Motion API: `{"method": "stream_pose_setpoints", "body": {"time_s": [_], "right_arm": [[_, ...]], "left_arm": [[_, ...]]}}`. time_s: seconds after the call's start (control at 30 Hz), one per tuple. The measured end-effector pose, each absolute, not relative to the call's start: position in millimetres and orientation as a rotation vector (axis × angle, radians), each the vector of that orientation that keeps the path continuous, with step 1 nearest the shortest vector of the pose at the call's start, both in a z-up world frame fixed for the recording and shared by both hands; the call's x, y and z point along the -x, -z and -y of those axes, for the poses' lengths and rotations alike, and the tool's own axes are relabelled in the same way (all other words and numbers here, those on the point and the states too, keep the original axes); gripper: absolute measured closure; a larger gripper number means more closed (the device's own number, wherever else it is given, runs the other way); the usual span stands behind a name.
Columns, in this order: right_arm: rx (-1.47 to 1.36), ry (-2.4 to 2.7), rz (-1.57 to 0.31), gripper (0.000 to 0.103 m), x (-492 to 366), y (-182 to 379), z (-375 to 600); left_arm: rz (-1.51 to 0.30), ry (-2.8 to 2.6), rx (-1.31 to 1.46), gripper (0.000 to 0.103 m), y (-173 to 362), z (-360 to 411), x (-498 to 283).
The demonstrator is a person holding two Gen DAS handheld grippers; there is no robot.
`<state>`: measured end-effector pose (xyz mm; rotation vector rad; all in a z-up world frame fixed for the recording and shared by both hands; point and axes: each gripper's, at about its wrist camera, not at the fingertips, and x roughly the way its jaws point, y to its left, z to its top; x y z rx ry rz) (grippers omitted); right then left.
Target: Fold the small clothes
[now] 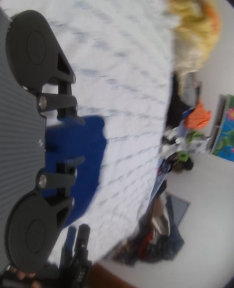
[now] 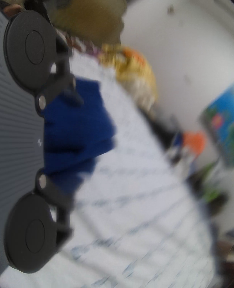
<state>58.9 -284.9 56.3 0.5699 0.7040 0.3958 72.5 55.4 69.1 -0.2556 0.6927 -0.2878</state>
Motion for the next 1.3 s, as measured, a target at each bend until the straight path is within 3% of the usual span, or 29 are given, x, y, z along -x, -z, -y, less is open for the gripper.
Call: {"method": "stream_pose_setpoints", "body": {"time_s": [0.03,0.2,0.27,0.3,0.33,0.37,0.53,0.6,0.63,0.67,0.7,0.73,0.77,0.8,0.83,0.97,1.03,1.1,1.13,1.3], "right_arm": [[-0.581,-0.444,-0.713,0.014,-48.2,-53.1,290.3],[-0.572,-0.505,-0.829,0.014,10.2,-31.6,302.1],[-0.544,-0.519,-0.821,0.018,27.1,-26.8,297.7],[-0.527,-0.527,-0.82,0.021,32.3,-26.5,293.2],[-0.502,-0.519,-0.825,0.052,34.4,-26.9,288.7],[-0.487,-0.516,-0.862,0.087,31.1,-25.2,283.9],[-0.45,-0.58,-0.86,0.086,45.6,-32.5,273.2],[-0.396,-0.565,-0.875,0.075,51.1,-27.3,269.0],[-0.396,-0.565,-0.858,0.07,53.4,-27.6,271.1],[-0.406,-0.536,-0.853,0.055,54.1,-31.4,275.2],[-0.421,-0.488,-0.832,0.047,55.7,-38.8,282.5],[-0.44,-0.454,-0.774,0.038,57.6,-48.5,289.6],[-0.461,-0.453,-0.705,0.036,59.3,-58.4,295.8],[-0.494,-0.474,-0.663,0.036,57.6,-66.1,300.3],[-0.531,-0.5,-0.664,0.036,51.6,-70.8,301.7],[-0.497,-0.586,-0.757,0.037,24.1,-75.5,275.6],[-0.415,-0.589,-0.835,0.037,13.1,-66.8,251.9],[-0.334,-0.567,-0.883,0.05,6.1,-52.2,232.3],[-0.295,-0.562,-0.871,0.085,8.3,-48.8,227.9],[-0.376,-0.532,-0.841,0.089,16.1,-37.2,266.1]], "left_arm": [[-0.723,0.312,0.293,0.05,-63.1,-62.9,-59.4],[-0.847,0.43,0.415,0.048,-25.4,-65.7,-3.1],[-0.843,0.444,0.412,0.051,-23.1,-56.2,3.6],[-0.851,0.449,0.41,0.062,-22.0,-51.2,2.6],[-0.868,0.447,0.392,0.094,-20.3,-46.0,0.5],[-0.873,0.423,0.366,0.092,-20.5,-44.0,-2.1],[-0.8,0.396,0.238,0.09,-42.6,-61.1,17.0],[-0.808,0.363,0.151,0.085,-41.7,-61.9,26.0],[-0.78,0.343,0.118,0.077,-42.4,-61.1,33.3],[-0.73,0.329,0.083,0.065,-45.6,-59.3,43.0],[-0.673,0.334,0.039,0.057,-49.7,-55.1,54.2],[-0.616,0.352,-0.017,0.041,-53.2,-48.0,65.4],[-0.563,0.375,-0.082,0.023,-54.4,-39.0,76.3],[-0.523,0.394,-0.154,0.017,-52.7,-28.6,84.6],[-0.497,0.406,-0.239,0.015,-47.4,-16.8,90.7],[-0.548,0.395,-0.409,0.04,-19.3,7.8,85.8],[-0.573,0.361,-0.398,0.039,-12.9,7.1,76.1],[-0.581,0.359,-0.368,0.039,-11.0,1.9,70.5],[-0.582,0.353,-0.366,0.041,-11.3,0.4,69.9],[-0.601,0.353,-0.302,0.044,-12.2,-14.0,72.4]]}}
